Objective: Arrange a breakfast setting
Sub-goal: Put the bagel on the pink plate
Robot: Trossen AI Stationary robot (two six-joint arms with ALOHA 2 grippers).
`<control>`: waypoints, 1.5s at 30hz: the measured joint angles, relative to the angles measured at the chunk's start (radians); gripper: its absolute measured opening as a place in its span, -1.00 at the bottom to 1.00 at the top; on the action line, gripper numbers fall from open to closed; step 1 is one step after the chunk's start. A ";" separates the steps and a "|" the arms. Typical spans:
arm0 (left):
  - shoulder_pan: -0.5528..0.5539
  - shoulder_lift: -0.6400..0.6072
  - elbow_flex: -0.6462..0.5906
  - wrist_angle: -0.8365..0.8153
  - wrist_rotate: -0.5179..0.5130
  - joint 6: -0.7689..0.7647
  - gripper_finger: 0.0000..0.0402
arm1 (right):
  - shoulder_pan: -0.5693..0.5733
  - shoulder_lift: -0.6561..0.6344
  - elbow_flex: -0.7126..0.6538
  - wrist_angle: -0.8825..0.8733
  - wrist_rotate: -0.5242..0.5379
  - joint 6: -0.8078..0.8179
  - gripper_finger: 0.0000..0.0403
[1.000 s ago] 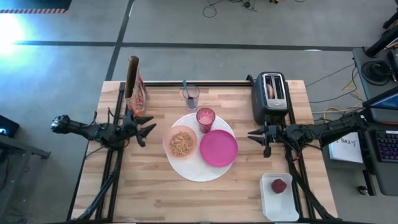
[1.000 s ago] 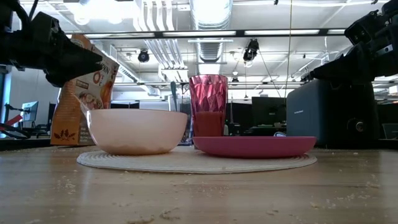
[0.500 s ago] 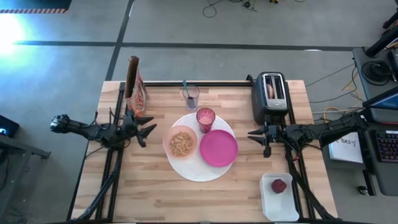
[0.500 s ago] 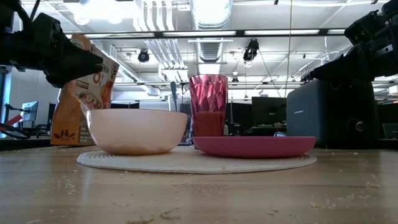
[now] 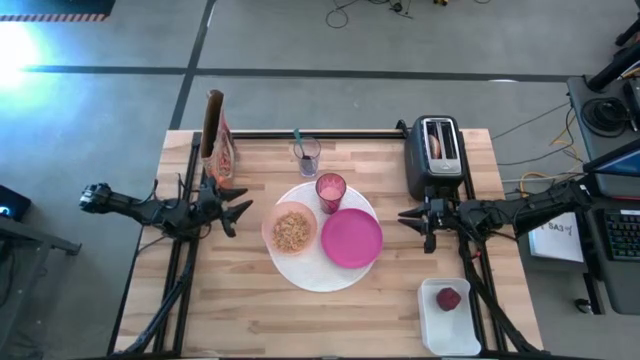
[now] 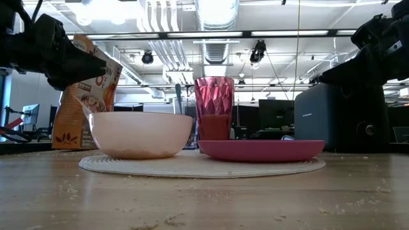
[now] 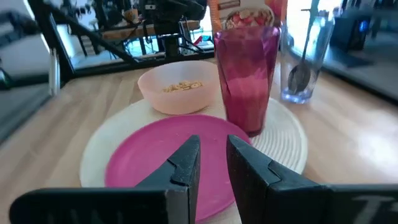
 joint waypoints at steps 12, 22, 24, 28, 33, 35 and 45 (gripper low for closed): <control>0.000 0.006 0.000 -0.001 0.000 0.000 -0.11 | -0.002 0.000 0.000 0.028 0.048 0.170 -0.66; 0.000 0.007 0.000 -0.001 0.000 0.000 -0.11 | -0.002 0.006 0.000 0.032 0.148 0.053 -0.66; 0.000 0.007 0.000 -0.001 0.000 0.000 -0.11 | -0.003 0.007 0.000 0.033 0.186 0.056 -0.66; 0.000 0.008 0.000 -0.001 0.000 0.000 -0.11 | -0.002 0.007 0.000 0.035 0.182 0.139 -0.66; 0.000 0.009 0.000 -0.001 0.000 0.000 -0.11 | -0.002 0.007 0.000 0.053 0.186 0.174 -0.66; 0.000 0.009 0.000 -0.001 0.000 0.000 -0.11 | -0.002 0.007 0.000 0.097 0.192 0.197 -0.66; 0.000 0.009 0.000 -0.001 0.000 0.000 -0.11 | -0.002 0.017 0.134 -0.052 0.285 0.264 -0.66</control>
